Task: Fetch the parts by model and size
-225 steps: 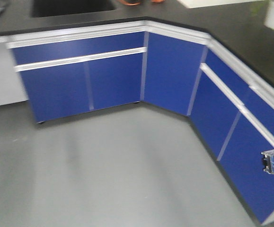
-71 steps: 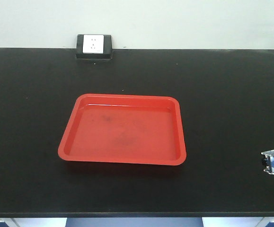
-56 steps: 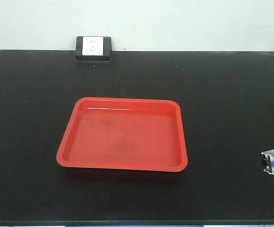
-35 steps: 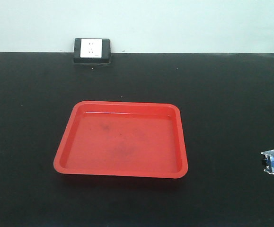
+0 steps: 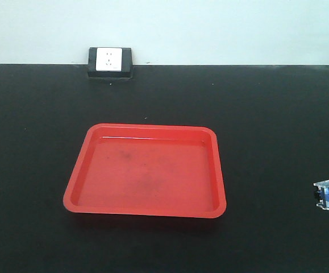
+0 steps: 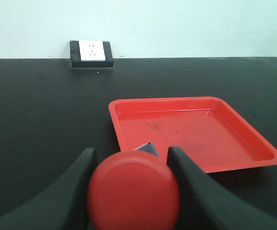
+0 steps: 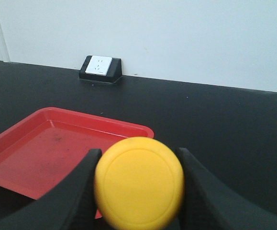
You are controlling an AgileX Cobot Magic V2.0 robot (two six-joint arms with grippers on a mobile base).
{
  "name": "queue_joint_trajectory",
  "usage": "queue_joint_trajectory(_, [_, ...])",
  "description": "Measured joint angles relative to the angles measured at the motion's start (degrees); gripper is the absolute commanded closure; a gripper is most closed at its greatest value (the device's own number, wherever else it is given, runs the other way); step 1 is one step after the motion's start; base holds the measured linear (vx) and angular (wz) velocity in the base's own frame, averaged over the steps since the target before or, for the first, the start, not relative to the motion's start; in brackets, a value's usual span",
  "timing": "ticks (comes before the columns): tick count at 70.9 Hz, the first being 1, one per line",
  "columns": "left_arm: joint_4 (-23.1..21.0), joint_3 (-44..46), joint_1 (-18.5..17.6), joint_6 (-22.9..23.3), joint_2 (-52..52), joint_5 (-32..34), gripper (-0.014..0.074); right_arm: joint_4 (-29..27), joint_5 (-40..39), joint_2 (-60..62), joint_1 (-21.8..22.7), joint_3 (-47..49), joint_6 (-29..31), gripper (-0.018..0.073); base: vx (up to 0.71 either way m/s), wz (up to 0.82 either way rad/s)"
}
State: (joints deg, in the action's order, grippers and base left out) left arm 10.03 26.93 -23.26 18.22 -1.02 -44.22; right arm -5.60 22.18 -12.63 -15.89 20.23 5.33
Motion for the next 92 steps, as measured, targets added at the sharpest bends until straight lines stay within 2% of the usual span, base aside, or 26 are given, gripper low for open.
queue_joint_trajectory(92, [0.0, 0.0, 0.0, 0.0, 0.0, 0.5, 0.0603, 0.0, 0.0, 0.0, 0.0, 0.0, 0.0, 0.0569, 0.00, 0.00])
